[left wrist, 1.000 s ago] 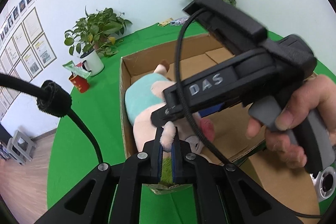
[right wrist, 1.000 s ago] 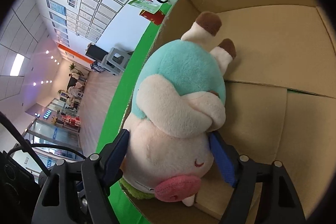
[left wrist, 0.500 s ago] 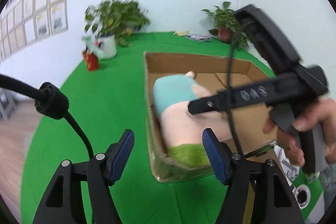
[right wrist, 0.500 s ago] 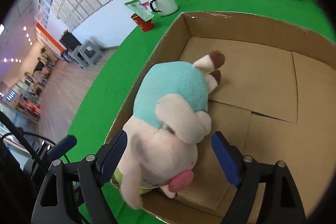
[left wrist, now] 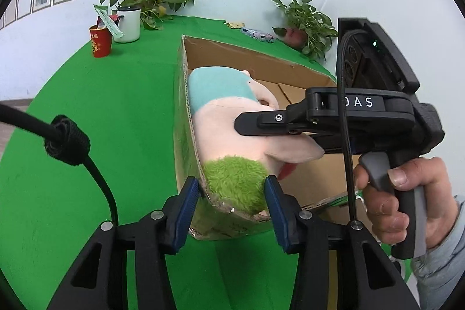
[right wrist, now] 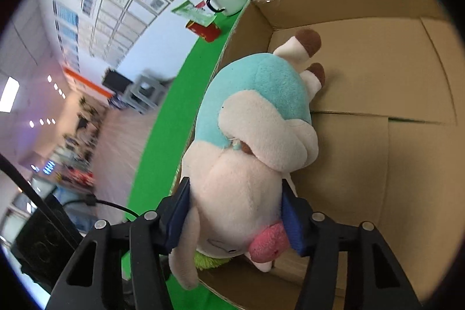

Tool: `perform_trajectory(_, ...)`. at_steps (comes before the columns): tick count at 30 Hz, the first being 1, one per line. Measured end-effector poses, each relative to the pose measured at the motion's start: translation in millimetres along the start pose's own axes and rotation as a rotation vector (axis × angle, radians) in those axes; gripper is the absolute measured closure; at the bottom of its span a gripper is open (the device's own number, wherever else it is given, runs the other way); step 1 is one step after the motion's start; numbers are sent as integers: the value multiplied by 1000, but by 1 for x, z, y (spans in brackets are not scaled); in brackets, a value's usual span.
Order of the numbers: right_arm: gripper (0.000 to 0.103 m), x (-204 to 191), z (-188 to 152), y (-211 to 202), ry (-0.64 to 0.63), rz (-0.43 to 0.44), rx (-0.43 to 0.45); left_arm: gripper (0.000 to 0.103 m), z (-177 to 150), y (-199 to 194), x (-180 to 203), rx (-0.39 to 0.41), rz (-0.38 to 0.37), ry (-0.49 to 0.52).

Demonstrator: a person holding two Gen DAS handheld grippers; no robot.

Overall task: Organize objects
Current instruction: 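Open the left gripper and withdraw it from the box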

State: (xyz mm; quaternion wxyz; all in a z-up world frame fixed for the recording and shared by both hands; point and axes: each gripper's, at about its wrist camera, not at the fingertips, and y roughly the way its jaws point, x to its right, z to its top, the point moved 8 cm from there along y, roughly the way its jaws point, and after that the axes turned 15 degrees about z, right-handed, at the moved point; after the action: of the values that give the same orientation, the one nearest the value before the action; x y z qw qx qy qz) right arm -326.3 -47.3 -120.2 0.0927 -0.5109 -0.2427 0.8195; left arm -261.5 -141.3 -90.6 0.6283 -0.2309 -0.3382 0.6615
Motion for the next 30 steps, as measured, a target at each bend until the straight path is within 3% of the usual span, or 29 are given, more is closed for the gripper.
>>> perform_trajectory(4, 44, 5, -6, 5, 12, -2, -23, 59, 0, 0, 0, 1, 3, 5)
perform_trajectory(11, 22, -6, -11, -12, -65, -107, -10, 57, 2, -6, 6, 33, 69, 47)
perform_trajectory(14, 19, -14, -13, -35, -153, -228, 32, 54, 6, -19, 11, 77, 96, 65)
perform_trajectory(17, 15, -23, -23, -71, -263, -375, 103, 42, 11, -36, 18, 140, 137, 90)
perform_trajectory(19, 14, -24, -35, -105, -337, -557, 189, 27, 13, -50, 24, 185, 157, 96)
perform_trajectory(22, 11, -26, -62, -146, -384, -702, 288, 11, 13, -74, 41, 252, 176, 98)
perform_trajectory(26, 11, -29, -97, -183, -391, -770, 373, 9, 6, -98, 69, 278, 144, 99)
perform_trajectory(30, 11, -28, -119, -204, -382, -786, 397, 9, -8, -114, 100, 252, 95, 121)
